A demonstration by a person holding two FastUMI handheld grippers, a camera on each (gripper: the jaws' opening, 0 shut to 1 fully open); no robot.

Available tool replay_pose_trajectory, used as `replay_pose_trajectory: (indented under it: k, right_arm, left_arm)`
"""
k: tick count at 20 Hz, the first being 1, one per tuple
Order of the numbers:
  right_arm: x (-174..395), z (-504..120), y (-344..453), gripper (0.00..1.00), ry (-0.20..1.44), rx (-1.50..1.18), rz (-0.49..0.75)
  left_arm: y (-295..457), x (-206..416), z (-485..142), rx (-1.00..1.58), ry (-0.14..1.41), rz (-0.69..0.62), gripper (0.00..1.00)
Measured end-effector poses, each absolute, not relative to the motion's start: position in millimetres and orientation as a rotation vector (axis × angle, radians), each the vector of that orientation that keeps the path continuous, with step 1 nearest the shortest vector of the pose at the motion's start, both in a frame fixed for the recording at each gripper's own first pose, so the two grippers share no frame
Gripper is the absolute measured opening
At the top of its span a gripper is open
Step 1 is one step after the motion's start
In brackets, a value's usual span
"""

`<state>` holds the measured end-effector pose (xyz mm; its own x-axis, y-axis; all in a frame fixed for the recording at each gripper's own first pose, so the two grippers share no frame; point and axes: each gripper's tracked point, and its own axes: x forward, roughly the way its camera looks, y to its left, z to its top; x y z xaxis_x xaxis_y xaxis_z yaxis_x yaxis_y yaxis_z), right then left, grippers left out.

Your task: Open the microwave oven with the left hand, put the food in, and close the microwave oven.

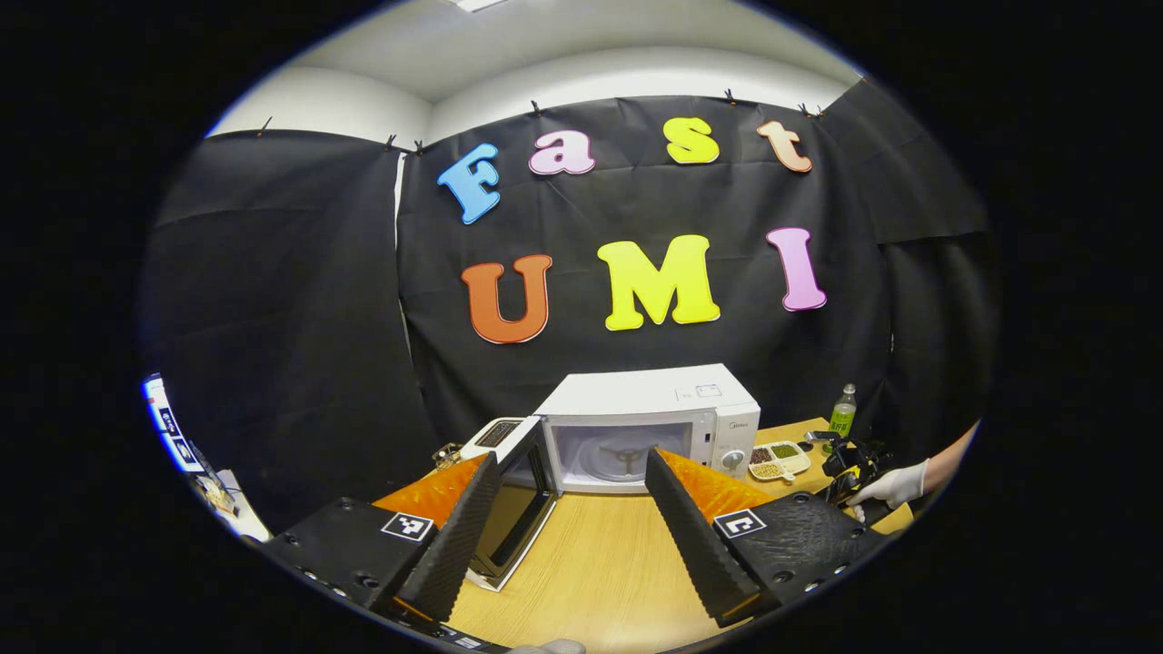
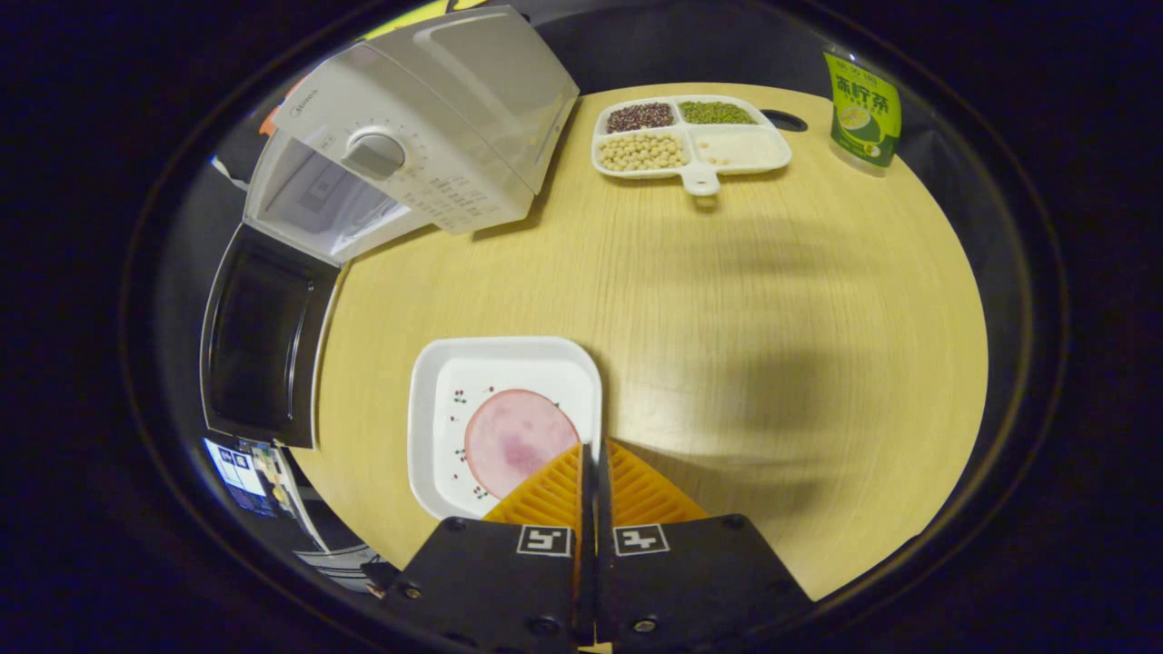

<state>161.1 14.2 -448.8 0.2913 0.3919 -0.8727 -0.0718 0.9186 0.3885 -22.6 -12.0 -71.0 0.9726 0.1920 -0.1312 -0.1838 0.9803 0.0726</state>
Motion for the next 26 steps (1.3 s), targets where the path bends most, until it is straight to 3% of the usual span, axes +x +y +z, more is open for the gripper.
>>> replay_pose_trajectory:
  k: [7, 13, 14, 15, 16, 17, 23, 24, 26]
  right_arm:
    - [153, -428, 32, 0.04, 1.217, 0.486, 0.288]
    - [151, -377, 79, 0.04, 1.046, 0.659, 0.248]
    - [155, -369, 89, 0.04, 1.004, 0.677, 0.243]
    - [158, -360, 98, 0.04, 0.955, 0.688, 0.239]
    - [164, -352, 108, 0.00, 0.904, 0.687, 0.240]
    - [170, -346, 118, 0.04, 0.854, 0.682, 0.239]
    - [202, -328, 202, 0.04, 0.668, 0.842, 0.212]
    - [208, -326, 215, 0.00, 0.634, 0.866, 0.207]
    - [220, -324, 235, 0.04, 0.571, 0.907, 0.153]
  left_arm:
    - [4, -12, -63, 0.052, 0.102, 0.089, 0.96]
    - [37, -14, -65, 0.037, 0.102, -0.013, 0.96]
    - [45, -16, -64, 0.036, 0.099, -0.026, 1.00]
    - [51, -19, -64, 0.035, 0.099, -0.036, 0.96]
    - [58, -18, -66, 0.032, 0.101, -0.040, 0.96]
    - [66, -19, -69, 0.034, 0.108, -0.034, 0.96]
    - [113, -15, -88, 0.064, 0.127, 0.027, 0.96]
    - [118, -13, -89, 0.067, 0.124, 0.030, 0.96]
    - [132, -9, -92, 0.077, 0.121, 0.040, 0.96]
